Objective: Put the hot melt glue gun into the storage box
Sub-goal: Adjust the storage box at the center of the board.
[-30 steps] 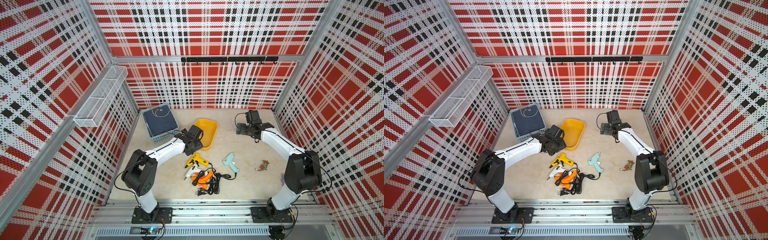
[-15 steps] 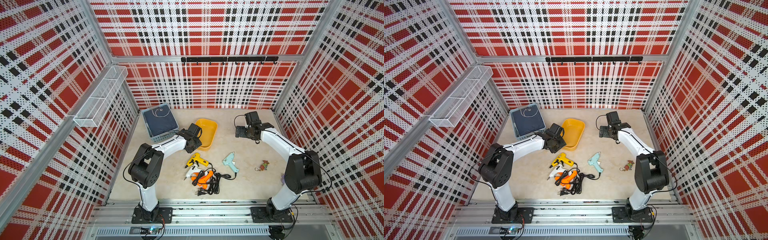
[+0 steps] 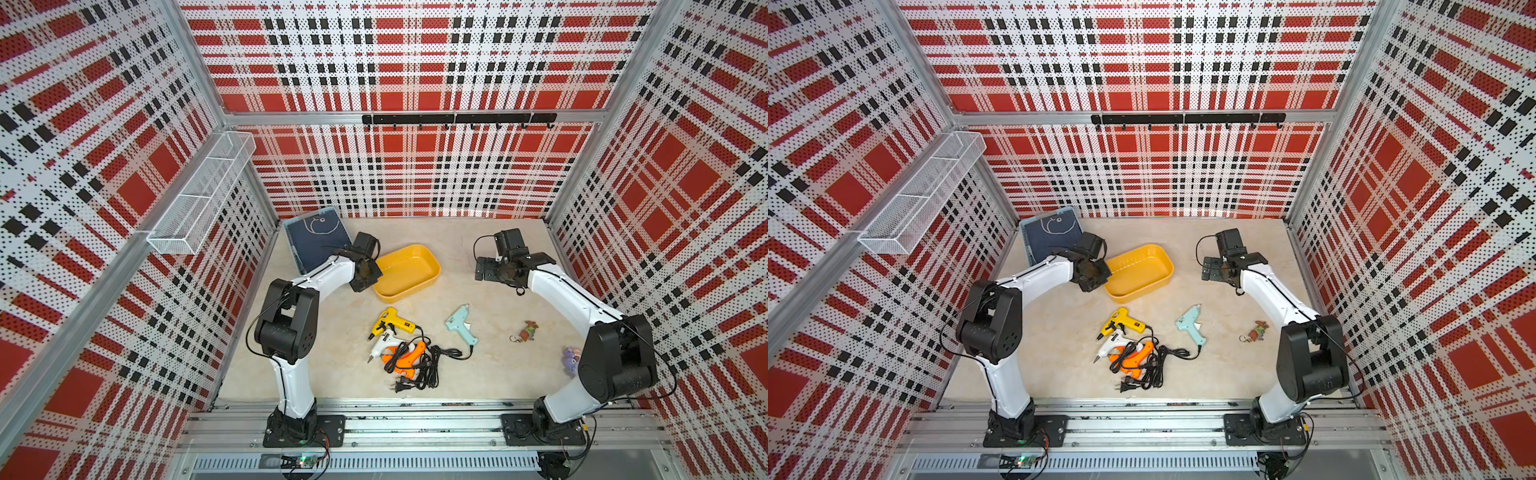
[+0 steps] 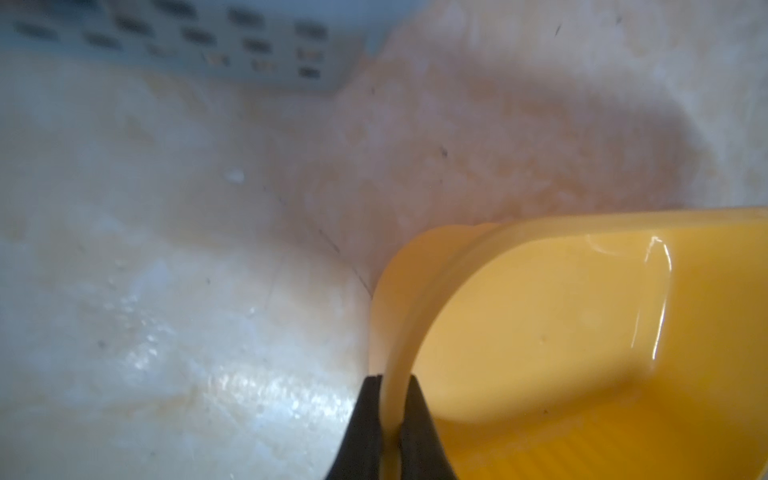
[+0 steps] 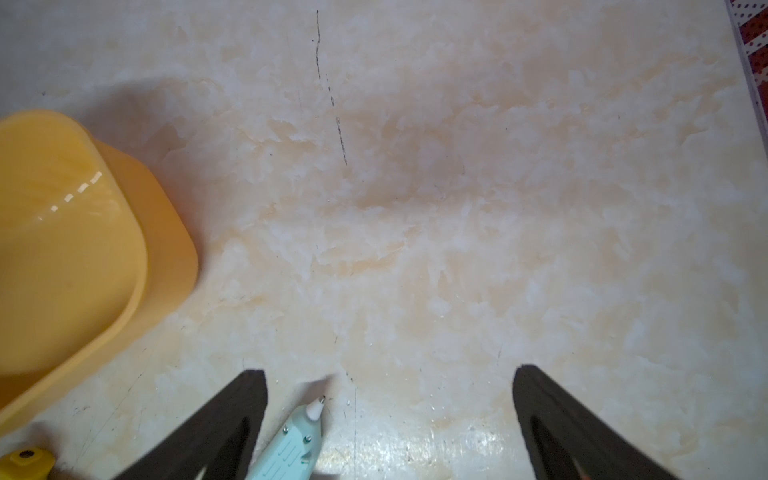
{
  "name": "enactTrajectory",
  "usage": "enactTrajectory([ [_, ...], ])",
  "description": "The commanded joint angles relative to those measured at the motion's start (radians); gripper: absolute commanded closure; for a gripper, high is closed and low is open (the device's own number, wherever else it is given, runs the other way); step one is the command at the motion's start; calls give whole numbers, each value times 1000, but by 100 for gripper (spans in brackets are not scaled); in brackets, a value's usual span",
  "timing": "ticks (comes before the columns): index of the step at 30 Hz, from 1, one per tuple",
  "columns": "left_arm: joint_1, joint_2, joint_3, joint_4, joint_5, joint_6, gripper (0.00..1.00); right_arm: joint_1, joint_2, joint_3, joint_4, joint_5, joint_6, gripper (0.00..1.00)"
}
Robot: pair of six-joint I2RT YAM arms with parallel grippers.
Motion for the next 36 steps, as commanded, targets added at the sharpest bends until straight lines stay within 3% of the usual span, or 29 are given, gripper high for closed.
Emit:
enactTrajectory([
  [1,4,65,152,-44,-5,134,98,-1,-52,-28,-20,-23,6,0],
  [6,-40,245,445,-169,20,273,98,6,-130,-110,-29,-131,-41,0],
  [9,-85,341,552,-244,32,335,98,30,-175,-155,-61,-186,-59,0],
  [18,-154,364,455,-245,27,344,98,247,-268,-301,-142,-211,31,0],
  [19,-154,364,459,-244,27,342,95,269,-266,-319,-139,-206,45,0],
  [22,-155,358,480,-245,20,331,71,315,-243,-355,-137,-173,79,0],
  [25,-152,330,493,-245,5,318,56,325,-209,-358,-154,-140,90,0],
  [29,-145,270,495,-247,-9,301,49,326,-165,-352,-153,-119,84,0],
  [36,-132,149,487,-247,-31,273,48,337,-28,-329,-98,-133,57,13],
])
